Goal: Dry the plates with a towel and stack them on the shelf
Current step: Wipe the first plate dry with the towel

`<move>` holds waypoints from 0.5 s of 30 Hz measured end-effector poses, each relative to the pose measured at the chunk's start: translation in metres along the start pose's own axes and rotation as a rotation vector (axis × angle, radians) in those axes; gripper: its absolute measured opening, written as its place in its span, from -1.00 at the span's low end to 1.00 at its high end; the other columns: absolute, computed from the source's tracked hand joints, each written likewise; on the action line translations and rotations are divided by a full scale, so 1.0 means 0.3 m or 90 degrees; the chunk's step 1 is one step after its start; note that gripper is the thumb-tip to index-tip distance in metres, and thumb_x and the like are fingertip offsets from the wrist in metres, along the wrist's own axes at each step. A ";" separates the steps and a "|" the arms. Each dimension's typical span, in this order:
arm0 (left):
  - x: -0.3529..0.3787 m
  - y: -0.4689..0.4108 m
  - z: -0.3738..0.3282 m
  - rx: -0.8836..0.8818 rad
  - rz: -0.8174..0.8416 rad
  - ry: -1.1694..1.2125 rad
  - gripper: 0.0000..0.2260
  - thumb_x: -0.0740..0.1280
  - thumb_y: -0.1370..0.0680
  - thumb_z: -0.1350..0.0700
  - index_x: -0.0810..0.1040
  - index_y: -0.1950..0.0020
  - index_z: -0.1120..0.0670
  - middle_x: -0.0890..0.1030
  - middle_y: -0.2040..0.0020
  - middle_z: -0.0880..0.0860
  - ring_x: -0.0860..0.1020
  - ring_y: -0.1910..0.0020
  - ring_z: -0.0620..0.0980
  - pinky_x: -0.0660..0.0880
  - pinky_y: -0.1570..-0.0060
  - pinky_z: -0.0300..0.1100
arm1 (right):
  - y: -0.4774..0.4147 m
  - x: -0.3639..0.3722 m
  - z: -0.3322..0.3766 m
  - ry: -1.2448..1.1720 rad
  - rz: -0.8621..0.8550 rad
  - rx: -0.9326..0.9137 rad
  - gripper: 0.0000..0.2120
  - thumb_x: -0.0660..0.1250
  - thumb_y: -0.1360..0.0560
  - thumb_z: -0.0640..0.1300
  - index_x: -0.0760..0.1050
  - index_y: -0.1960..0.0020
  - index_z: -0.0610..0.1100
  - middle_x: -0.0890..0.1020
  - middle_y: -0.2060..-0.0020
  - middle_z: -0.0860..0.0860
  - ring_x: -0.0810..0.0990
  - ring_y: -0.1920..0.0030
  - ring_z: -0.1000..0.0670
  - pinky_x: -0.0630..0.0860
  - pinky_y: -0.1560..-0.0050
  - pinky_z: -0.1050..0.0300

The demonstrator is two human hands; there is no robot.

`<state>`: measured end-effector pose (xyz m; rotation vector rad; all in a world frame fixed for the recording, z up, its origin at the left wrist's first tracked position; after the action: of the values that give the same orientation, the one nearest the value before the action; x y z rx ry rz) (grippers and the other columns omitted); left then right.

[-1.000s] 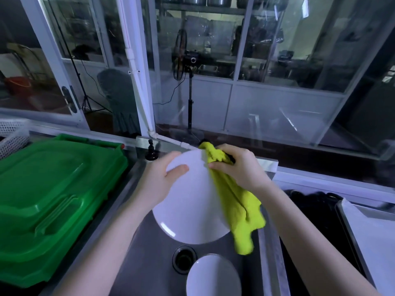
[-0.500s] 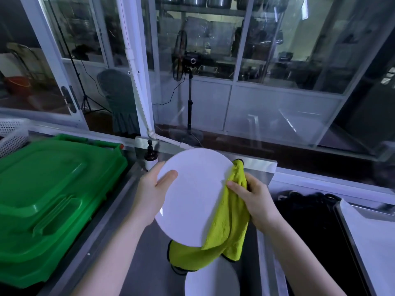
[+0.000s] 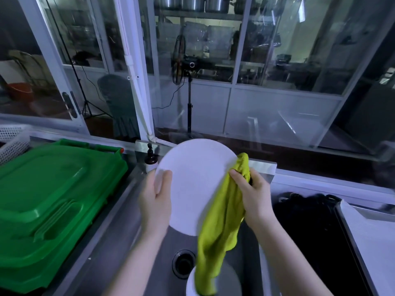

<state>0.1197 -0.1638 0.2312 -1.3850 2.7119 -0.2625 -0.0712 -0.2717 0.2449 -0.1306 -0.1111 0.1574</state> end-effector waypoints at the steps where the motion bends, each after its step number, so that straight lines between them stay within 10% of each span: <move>1: 0.007 0.017 0.010 0.006 -0.009 -0.002 -0.85 0.30 -0.64 -0.04 0.57 -0.03 0.02 0.59 0.16 -0.16 0.52 0.10 -0.04 0.44 0.08 -0.08 | 0.015 0.004 -0.017 -0.031 -0.008 0.025 -0.95 0.44 -0.49 -0.16 0.65 0.14 -0.05 0.63 0.29 0.00 0.56 0.22 0.01 0.50 0.12 0.01; 7: -0.017 -0.094 -0.045 0.104 0.123 -0.092 -0.80 0.29 -0.65 0.09 0.47 0.13 0.15 0.43 0.36 0.06 0.31 0.34 -0.06 0.27 0.28 -0.11 | -0.032 0.000 0.067 0.150 0.115 -0.066 -0.90 0.44 -0.50 -0.13 0.56 0.09 -0.16 0.60 0.24 -0.13 0.53 0.21 0.01 0.51 0.11 0.00; 15: 0.051 -0.103 -0.132 0.255 0.397 -0.246 -0.81 0.39 -0.58 -0.03 0.55 0.21 -0.28 0.31 0.42 0.00 0.23 0.41 -0.13 0.18 0.38 -0.15 | -0.069 0.126 0.193 0.458 0.397 -0.259 -0.79 0.52 -0.41 -0.04 0.50 0.22 0.19 0.51 0.40 0.17 0.41 0.33 0.21 0.33 0.24 0.34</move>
<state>0.1292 -0.1895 0.2761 -0.4028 2.4263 -0.4019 -0.0380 -0.2788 0.3087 -0.6189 0.6268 0.6980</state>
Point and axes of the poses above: each hand's wrist, its own y-axis away from the middle knuckle, its own x-axis out of the palm, z = x × y, the point moved 2 cm from there along -y, towards the middle knuckle
